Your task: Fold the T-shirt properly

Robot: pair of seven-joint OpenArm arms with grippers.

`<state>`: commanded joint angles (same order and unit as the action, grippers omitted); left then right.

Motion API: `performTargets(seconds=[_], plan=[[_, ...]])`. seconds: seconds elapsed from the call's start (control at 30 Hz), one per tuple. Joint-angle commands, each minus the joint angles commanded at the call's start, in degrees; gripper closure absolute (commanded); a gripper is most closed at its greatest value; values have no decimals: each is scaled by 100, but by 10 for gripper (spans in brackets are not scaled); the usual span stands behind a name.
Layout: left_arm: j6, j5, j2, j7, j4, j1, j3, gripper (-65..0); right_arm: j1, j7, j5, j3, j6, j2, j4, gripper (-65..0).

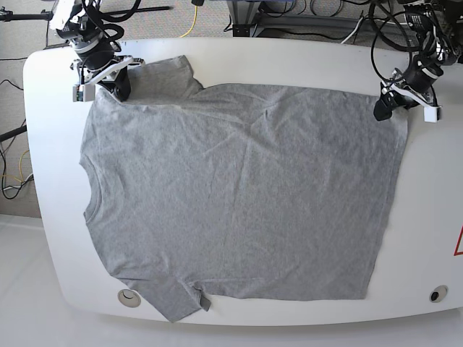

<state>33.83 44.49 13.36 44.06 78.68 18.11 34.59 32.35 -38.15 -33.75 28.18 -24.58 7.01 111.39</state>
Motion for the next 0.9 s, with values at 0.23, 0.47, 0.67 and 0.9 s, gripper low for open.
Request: performTargets(seconds=[0.23,0.47,0.67,0.9], plan=[[33,41,53,26,4,1,-29,-194,-11,-19,-3,1,-3,16,-22,0],[0,67,57,-27,19,1,-40,-11,-18,-13,-2,14,-2,13,-16,0],[-7,93,55,-34,90,10,-31,0,-11,6,12,18,-2,9,-20,0],[-10,69,66,-22,161,43,-30,0,-8,0,7,25,-4,19,-27,0]])
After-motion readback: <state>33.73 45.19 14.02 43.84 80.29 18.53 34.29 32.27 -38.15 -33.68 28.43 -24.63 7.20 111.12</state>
